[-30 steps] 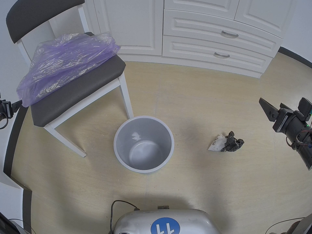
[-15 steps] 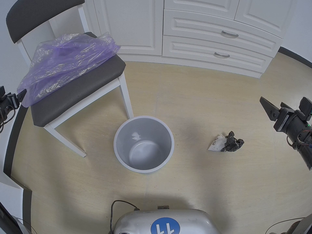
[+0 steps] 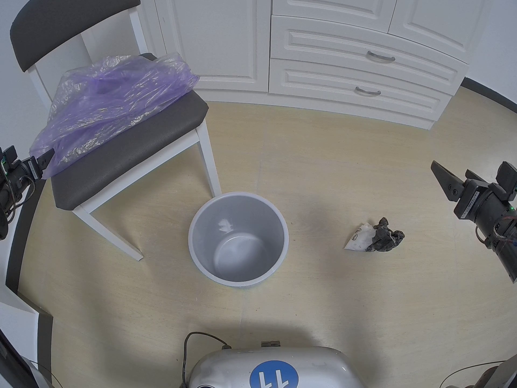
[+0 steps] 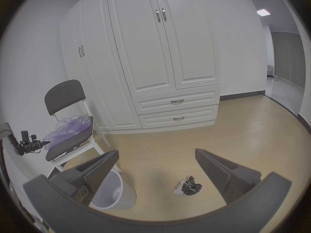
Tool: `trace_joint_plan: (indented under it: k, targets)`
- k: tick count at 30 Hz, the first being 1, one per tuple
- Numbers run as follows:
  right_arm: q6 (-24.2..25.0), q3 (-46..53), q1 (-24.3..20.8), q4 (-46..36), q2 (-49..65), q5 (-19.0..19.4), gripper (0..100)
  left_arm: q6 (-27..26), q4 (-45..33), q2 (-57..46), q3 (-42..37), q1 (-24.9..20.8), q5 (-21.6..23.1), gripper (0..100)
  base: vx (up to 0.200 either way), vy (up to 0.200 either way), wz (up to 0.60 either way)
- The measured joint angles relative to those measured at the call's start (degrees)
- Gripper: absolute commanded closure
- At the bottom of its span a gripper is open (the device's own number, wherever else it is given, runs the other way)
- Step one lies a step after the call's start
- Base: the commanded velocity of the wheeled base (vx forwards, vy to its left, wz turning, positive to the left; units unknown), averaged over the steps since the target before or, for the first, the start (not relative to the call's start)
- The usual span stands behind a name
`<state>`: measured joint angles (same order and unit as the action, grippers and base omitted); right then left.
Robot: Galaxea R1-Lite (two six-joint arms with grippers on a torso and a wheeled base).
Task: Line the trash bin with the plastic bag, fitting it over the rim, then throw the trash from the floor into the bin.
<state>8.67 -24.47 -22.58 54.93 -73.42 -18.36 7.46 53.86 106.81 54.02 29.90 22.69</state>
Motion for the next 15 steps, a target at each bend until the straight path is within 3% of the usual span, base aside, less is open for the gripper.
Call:
trace_joint_plan:
  k: [4,5,15]
  targets:
    - [-0.16,0.02,0.01,0.16,-0.11,0.0,0,0.26,1.4,0.1,0.04,-0.44,0.0,0,0.0,0.0,0.0]
    - [-0.16,0.02,0.04,0.17,-0.15,-0.02,0,0.28,2.0,0.16,0.0,-0.46,0.02,100,0.0,0.0,0.0]
    - [-0.55,0.33,0.04,0.11,-0.22,0.0,0,0.48,3.93,-0.2,-1.68,-1.35,-0.16,100,0.0,0.0,0.0]
